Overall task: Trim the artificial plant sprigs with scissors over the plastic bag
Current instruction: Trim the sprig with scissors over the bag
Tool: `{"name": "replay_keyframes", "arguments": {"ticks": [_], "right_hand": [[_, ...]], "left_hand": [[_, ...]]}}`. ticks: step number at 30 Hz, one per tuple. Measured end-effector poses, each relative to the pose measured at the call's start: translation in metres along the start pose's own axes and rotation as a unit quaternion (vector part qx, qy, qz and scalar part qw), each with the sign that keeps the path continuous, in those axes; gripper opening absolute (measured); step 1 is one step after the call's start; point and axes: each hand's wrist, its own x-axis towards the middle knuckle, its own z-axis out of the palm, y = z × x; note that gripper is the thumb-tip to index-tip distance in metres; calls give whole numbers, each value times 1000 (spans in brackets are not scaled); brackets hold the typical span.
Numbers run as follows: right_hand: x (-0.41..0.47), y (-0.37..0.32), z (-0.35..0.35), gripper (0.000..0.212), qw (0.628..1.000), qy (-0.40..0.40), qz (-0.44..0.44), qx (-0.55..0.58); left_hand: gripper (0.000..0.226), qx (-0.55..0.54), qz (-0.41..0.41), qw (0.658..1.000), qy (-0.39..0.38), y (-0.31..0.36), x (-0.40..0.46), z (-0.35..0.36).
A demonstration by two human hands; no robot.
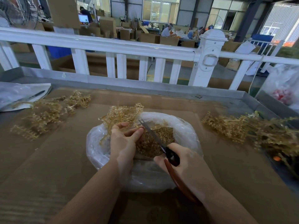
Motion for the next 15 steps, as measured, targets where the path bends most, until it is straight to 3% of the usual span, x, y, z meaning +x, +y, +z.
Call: {"name": "replay_keyframes", "arguments": {"ticks": [3, 8, 15], "right_hand": [[-1, -6, 2, 38, 1000, -16, -7, 18], [13, -12, 4, 34, 994, -33, 37, 93], [19, -5, 3, 33, 994, -64, 86, 36]], "left_hand": [[21, 24, 2, 1000, -10, 3, 1, 3], [20, -29, -21, 999, -18, 5, -4, 5], [19, -160, -104, 981, -37, 11, -1, 5]]}}
